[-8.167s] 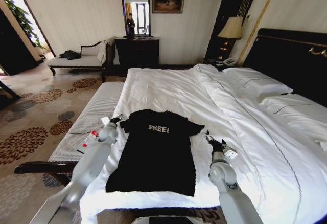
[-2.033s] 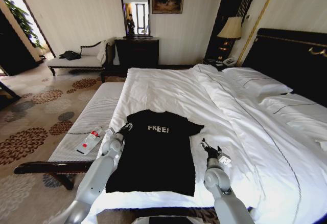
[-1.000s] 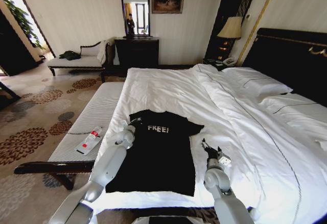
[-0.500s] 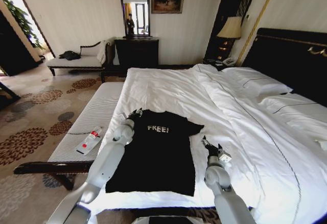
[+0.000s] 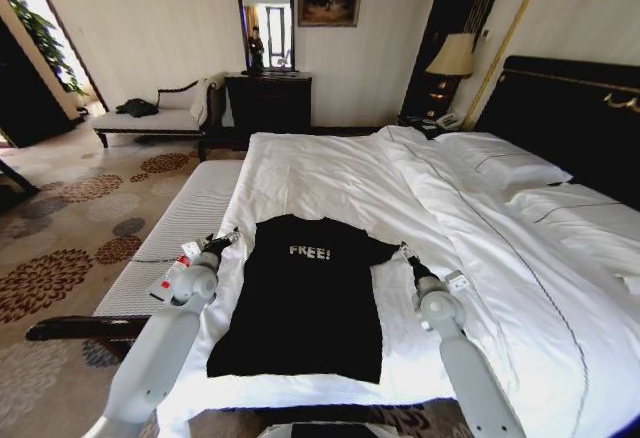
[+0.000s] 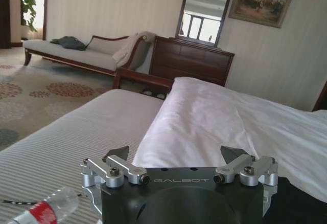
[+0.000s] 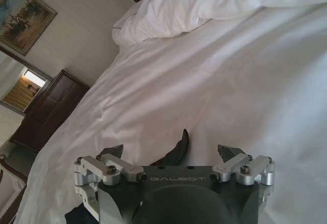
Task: Fold the clothes on the bed.
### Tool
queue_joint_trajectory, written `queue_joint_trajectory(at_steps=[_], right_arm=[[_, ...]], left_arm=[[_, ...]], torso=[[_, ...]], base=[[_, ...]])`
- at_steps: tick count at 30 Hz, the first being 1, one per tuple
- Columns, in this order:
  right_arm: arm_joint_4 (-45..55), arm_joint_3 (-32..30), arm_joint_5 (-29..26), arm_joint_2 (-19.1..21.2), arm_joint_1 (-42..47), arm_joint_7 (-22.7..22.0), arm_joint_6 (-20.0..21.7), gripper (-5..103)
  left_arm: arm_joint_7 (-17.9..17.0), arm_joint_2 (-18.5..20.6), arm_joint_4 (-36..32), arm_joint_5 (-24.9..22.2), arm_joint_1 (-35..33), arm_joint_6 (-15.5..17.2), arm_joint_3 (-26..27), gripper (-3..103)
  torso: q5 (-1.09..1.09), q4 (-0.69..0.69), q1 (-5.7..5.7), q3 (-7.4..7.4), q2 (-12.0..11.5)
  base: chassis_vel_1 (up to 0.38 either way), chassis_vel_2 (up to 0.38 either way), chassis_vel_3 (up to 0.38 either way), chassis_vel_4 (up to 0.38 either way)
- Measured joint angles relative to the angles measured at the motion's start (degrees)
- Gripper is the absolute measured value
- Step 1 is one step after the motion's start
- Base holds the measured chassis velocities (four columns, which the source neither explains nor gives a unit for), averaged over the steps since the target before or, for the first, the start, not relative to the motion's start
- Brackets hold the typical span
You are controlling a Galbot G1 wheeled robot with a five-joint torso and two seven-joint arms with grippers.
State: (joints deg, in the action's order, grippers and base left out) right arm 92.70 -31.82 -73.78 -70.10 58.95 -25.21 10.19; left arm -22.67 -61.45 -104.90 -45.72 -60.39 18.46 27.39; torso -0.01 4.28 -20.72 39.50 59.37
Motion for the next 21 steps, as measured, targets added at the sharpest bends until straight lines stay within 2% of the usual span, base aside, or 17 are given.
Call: queue_joint_trajectory(at_steps=[3, 6, 8, 9, 10, 13, 14, 16, 17, 18, 21], right_arm=[[-5.0, 1.19, -0.53, -0.09, -2.99, 1.43, 1.04, 100], [-6.68, 1.68, -0.23, -0.18, -3.84, 2.21, 1.24, 100], [-12.61, 3.45, 3.51, -0.8, -7.25, 5.77, 1.38, 102], [-13.29, 3.63, 4.55, -0.94, -7.73, 6.34, 1.16, 98], [-13.29, 3.63, 4.55, -0.94, -7.73, 6.34, 1.16, 98], [-14.24, 3.83, 6.66, -1.16, -8.59, 7.26, 0.57, 83], [-14.24, 3.83, 6.66, -1.16, -8.59, 7.26, 0.57, 83], [-14.65, 3.85, 7.3, -1.19, -8.87, 7.4, 0.4, 72], [-14.65, 3.85, 7.3, -1.19, -8.87, 7.4, 0.4, 72], [-14.84, 3.88, 7.46, -1.2, -8.96, 7.41, 0.37, 66], [-15.15, 3.96, 7.94, -1.23, -9.06, 7.46, 0.32, 61]], left_arm=[[0.06, 0.17, -4.34, -0.08, -4.42, -0.05, 5.44, 100], [0.1, 0.28, -5.35, -0.26, -5.55, -0.1, 7.06, 100], [0.17, 1.67, -9.32, -3.73, -8.44, -0.1, 13.48, 100], [0.1, 1.99, -10.01, -4.35, -8.73, -0.04, 14.32, 100], [0.1, 1.99, -10.01, -4.35, -8.73, -0.04, 14.32, 100], [-0.22, 2.16, -11.59, -5.05, -9.76, 0.13, 15.69, 100], [-0.22, 2.16, -11.59, -5.05, -9.76, 0.13, 15.69, 100], [-0.32, 1.89, -11.99, -5.06, -10.28, 0.14, 16.01, 100], [-0.32, 1.89, -11.99, -5.06, -10.28, 0.14, 16.01, 100], [-0.39, 1.7, -12.01, -5.04, -10.42, 0.14, 16.03, 100], [-0.48, 1.42, -11.96, -4.94, -10.48, 0.14, 16.03, 100]], torso=[[-0.04, 0.03, 0.0, 0.0, 0.0], [-0.04, 0.03, 0.0, 0.0, 0.0], [-0.01, 0.07, 0.0, 0.0, 0.0], [-0.01, 0.08, 0.0, 0.0, 0.0], [-0.01, 0.08, 0.0, 0.0, 0.0], [-0.02, 0.04, 0.0, 0.0, 0.0], [-0.02, 0.04, 0.0, 0.0, 0.0], [-0.02, 0.05, 0.0, 0.0, 0.0], [-0.02, 0.05, 0.0, 0.0, 0.0], [-0.02, 0.05, 0.0, 0.0, 0.01], [-0.02, 0.05, 0.0, 0.0, 0.0]], base=[[0.0, 0.0, 0.0, 0.0], [0.0, 0.0, 0.0, 0.0], [0.0, 0.0, 0.0, 0.0], [0.0, 0.0, 0.0, 0.0], [0.0, 0.0, 0.0, 0.0], [0.0, 0.0, 0.0, 0.0], [0.0, 0.0, 0.0, 0.0], [0.0, 0.0, 0.0, 0.0], [0.0, 0.0, 0.0, 0.0], [0.0, 0.0, 0.0, 0.0], [0.0, 0.0, 0.0, 0.0]])
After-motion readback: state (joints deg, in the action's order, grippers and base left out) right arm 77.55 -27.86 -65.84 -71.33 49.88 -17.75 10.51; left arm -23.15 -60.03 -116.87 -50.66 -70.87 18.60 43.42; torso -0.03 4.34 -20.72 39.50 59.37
